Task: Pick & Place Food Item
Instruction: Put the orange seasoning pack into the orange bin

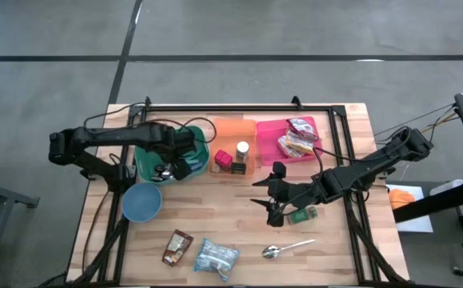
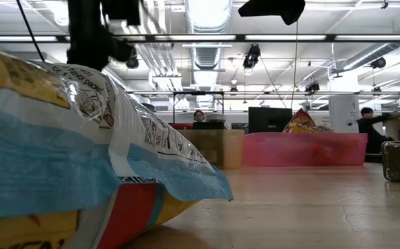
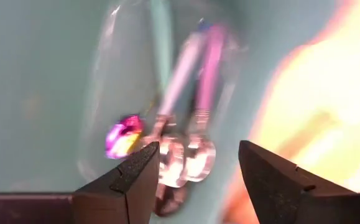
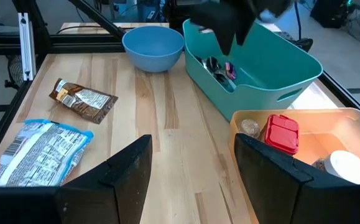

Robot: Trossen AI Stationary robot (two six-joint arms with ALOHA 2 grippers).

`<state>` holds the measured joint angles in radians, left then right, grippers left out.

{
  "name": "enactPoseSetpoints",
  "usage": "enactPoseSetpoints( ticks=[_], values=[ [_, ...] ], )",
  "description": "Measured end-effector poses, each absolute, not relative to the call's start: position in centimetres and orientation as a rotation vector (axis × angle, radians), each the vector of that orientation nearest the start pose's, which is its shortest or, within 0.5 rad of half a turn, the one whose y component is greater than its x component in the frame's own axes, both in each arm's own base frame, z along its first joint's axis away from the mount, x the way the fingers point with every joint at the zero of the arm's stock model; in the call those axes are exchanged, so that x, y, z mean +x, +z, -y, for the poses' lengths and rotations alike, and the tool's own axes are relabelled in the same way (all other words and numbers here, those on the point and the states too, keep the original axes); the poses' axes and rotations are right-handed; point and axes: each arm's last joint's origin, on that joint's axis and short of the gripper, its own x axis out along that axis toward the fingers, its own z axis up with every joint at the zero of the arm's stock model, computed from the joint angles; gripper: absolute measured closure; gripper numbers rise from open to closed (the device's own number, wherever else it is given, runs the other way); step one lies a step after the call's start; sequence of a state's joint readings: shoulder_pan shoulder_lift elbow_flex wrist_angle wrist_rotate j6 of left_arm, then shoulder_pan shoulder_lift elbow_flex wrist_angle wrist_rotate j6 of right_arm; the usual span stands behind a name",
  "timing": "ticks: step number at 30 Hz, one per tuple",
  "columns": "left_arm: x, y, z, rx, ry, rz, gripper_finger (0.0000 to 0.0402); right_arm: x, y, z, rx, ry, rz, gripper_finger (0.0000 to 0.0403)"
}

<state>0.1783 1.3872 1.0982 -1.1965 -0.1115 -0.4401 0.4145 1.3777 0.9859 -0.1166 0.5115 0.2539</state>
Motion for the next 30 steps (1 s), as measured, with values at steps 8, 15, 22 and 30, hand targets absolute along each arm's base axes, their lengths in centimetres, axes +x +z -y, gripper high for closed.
enactPoseSetpoints(
  ticks=[8, 15, 22, 30],
  values=[
    [23.6, 28.6, 5.4, -0.326, 0.394, -1.314, 0.0181, 28.0, 27.9, -11.0, 0.051, -0.085, -0.456, 0.0177],
    [21.5, 26.9, 13.8, -0.373, 0.408, -1.353, 0.0181, 28.0, 27.9, -11.0, 0.068, -0.088, -0.448, 0.0177],
    [21.1, 22.9, 19.1, -0.434, 0.443, -1.485, 0.0181, 28.2, 28.3, -11.0, 0.040, -0.077, -0.412, 0.0177],
    [23.0, 20.2, 21.6, -0.546, 0.405, -1.444, 0.0181, 28.2, 28.3, -11.1, -0.025, -0.064, -0.413, 0.0177]
  ],
)
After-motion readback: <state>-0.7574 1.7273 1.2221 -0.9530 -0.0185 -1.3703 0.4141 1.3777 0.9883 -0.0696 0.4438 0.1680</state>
